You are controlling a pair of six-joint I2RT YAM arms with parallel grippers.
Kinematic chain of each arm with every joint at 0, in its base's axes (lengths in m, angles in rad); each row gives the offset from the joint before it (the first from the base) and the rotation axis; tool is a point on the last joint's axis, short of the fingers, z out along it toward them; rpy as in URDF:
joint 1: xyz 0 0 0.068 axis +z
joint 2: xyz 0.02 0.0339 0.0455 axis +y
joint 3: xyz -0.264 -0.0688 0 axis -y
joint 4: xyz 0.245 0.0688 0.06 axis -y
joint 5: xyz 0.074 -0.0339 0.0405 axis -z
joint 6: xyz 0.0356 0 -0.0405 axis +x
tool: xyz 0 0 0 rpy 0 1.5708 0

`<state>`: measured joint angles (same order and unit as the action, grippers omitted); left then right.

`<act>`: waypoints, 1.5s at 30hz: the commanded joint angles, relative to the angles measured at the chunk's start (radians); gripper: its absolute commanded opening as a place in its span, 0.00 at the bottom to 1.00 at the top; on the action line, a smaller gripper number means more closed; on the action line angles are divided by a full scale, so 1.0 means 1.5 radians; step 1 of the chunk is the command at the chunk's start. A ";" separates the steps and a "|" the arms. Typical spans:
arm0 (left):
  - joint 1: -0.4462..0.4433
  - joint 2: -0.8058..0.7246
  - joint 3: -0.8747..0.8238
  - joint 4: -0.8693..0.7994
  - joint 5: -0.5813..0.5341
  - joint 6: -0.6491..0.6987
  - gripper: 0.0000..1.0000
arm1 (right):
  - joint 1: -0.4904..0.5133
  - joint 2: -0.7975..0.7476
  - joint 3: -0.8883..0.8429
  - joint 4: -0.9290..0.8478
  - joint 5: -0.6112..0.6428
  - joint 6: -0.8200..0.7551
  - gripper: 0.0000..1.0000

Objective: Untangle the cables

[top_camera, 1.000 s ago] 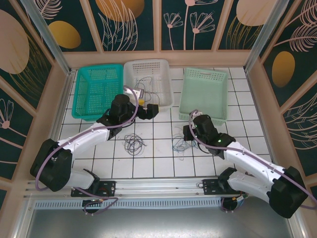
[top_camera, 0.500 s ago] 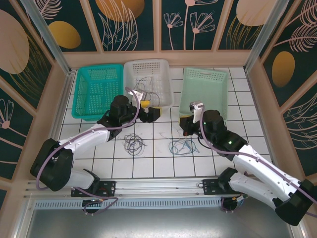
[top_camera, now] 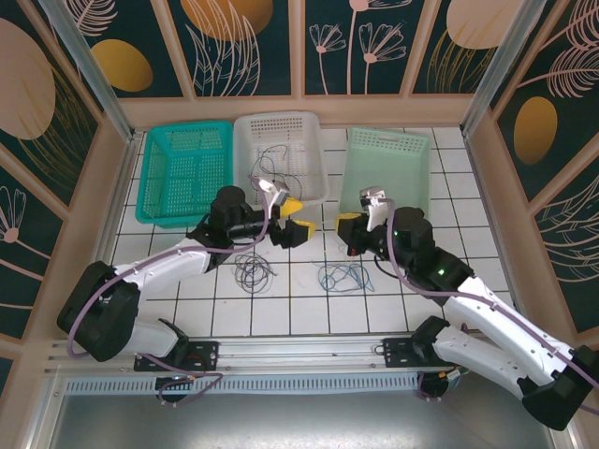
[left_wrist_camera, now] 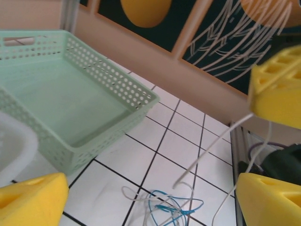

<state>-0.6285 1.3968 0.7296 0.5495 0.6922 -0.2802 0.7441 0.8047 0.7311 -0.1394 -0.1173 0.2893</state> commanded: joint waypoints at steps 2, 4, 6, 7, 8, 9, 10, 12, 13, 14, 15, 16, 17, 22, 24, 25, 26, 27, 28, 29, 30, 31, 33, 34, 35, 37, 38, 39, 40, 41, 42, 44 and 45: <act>-0.015 0.017 0.026 0.016 0.035 0.043 0.90 | 0.001 -0.007 0.017 0.022 -0.033 -0.013 0.00; -0.016 0.022 0.032 0.018 0.047 0.050 0.89 | 0.001 -0.010 0.018 0.017 -0.036 -0.015 0.00; -0.016 0.024 0.038 0.019 0.059 0.057 0.88 | 0.000 -0.014 0.018 0.012 -0.033 -0.016 0.00; -0.018 0.026 0.040 0.020 0.066 0.061 0.87 | -0.001 -0.017 0.018 0.012 -0.033 -0.017 0.00; -0.020 0.025 0.042 0.020 0.073 0.065 0.87 | -0.002 -0.019 0.017 0.012 -0.034 -0.017 0.00; -0.021 0.027 0.044 0.020 0.078 0.067 0.86 | -0.003 -0.022 0.017 0.014 -0.035 -0.017 0.00; -0.024 0.028 0.047 0.021 0.084 0.069 0.86 | -0.005 -0.024 0.015 0.016 -0.036 -0.017 0.00; -0.031 0.033 0.050 0.020 0.092 0.073 0.85 | -0.009 -0.027 0.014 0.021 -0.040 -0.015 0.00; -0.034 0.037 0.055 0.018 0.091 0.074 0.84 | -0.010 -0.028 0.015 0.022 -0.041 -0.015 0.00; -0.037 0.041 0.058 0.018 0.090 0.074 0.84 | -0.011 -0.028 0.018 0.022 -0.041 -0.017 0.00; -0.038 0.043 0.059 0.019 0.083 0.071 0.85 | -0.011 -0.028 0.022 0.021 -0.038 -0.017 0.00; -0.038 0.044 0.059 0.024 0.067 0.062 0.85 | -0.011 -0.029 0.029 0.020 -0.032 -0.019 0.00; -0.037 0.043 0.057 0.030 0.056 0.056 0.84 | -0.011 -0.030 0.038 0.015 -0.026 -0.022 0.00; -0.038 0.020 0.018 0.103 -0.068 0.001 0.92 | -0.012 -0.027 0.112 -0.019 0.020 -0.062 0.00; -0.037 -0.001 -0.015 0.153 -0.118 -0.016 0.99 | -0.012 -0.025 0.145 -0.034 0.037 -0.081 0.00; -0.038 -0.013 -0.032 0.179 -0.141 -0.027 0.99 | -0.011 -0.024 0.161 -0.040 0.047 -0.090 0.00; -0.037 -0.026 -0.050 0.200 -0.164 -0.036 0.99 | -0.011 -0.024 0.175 -0.044 0.059 -0.099 0.00; -0.037 -0.037 -0.061 0.213 -0.181 -0.042 0.99 | -0.012 -0.024 0.184 -0.045 0.066 -0.103 0.00; -0.038 -0.050 -0.074 0.221 -0.197 -0.046 0.99 | -0.011 -0.024 0.195 -0.043 0.073 -0.108 0.00; -0.038 -0.059 -0.081 0.224 -0.207 -0.049 0.99 | -0.012 -0.024 0.202 -0.040 0.075 -0.113 0.00; -0.037 -0.067 -0.086 0.222 -0.210 -0.048 0.99 | -0.011 -0.023 0.209 -0.038 0.073 -0.118 0.00; -0.038 -0.072 -0.087 0.215 -0.209 -0.045 0.99 | -0.011 -0.021 0.216 -0.037 0.072 -0.122 0.00; -0.038 -0.076 -0.087 0.202 -0.203 -0.040 0.99 | -0.011 -0.016 0.228 -0.032 0.067 -0.126 0.00; -0.037 -0.076 -0.086 0.195 -0.201 -0.037 0.99 | -0.011 -0.015 0.231 -0.026 0.063 -0.128 0.00; -0.037 -0.077 -0.087 0.190 -0.202 -0.035 0.99 | -0.011 -0.015 0.233 -0.017 0.058 -0.129 0.00; -0.038 -0.076 -0.089 0.190 -0.201 -0.030 0.99 | -0.011 -0.020 0.240 0.004 0.049 -0.132 0.00; -0.037 -0.075 -0.089 0.190 -0.199 -0.030 0.99 | -0.011 -0.022 0.243 0.012 0.047 -0.133 0.00; -0.038 -0.074 -0.089 0.190 -0.194 -0.030 0.99 | -0.011 -0.025 0.249 0.020 0.043 -0.134 0.00; -0.038 -0.072 -0.087 0.190 -0.188 -0.028 0.99 | -0.011 -0.025 0.255 0.023 0.038 -0.135 0.00; -0.037 -0.069 -0.085 0.190 -0.178 -0.024 0.99 | -0.011 -0.022 0.262 0.021 0.028 -0.136 0.00; -0.038 -0.065 -0.082 0.190 -0.167 -0.021 0.99 | -0.011 -0.018 0.271 0.015 0.018 -0.136 0.00; -0.037 -0.057 -0.073 0.190 -0.147 -0.015 0.99 | -0.011 -0.005 0.282 -0.003 0.004 -0.132 0.00; -0.038 -0.051 -0.067 0.190 -0.134 -0.010 0.99 | -0.011 0.001 0.283 -0.010 0.000 -0.129 0.00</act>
<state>-0.6827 1.3010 0.6060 0.8089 0.4316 -0.3191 0.7326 0.7914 1.1149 -0.1707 -0.0750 0.1089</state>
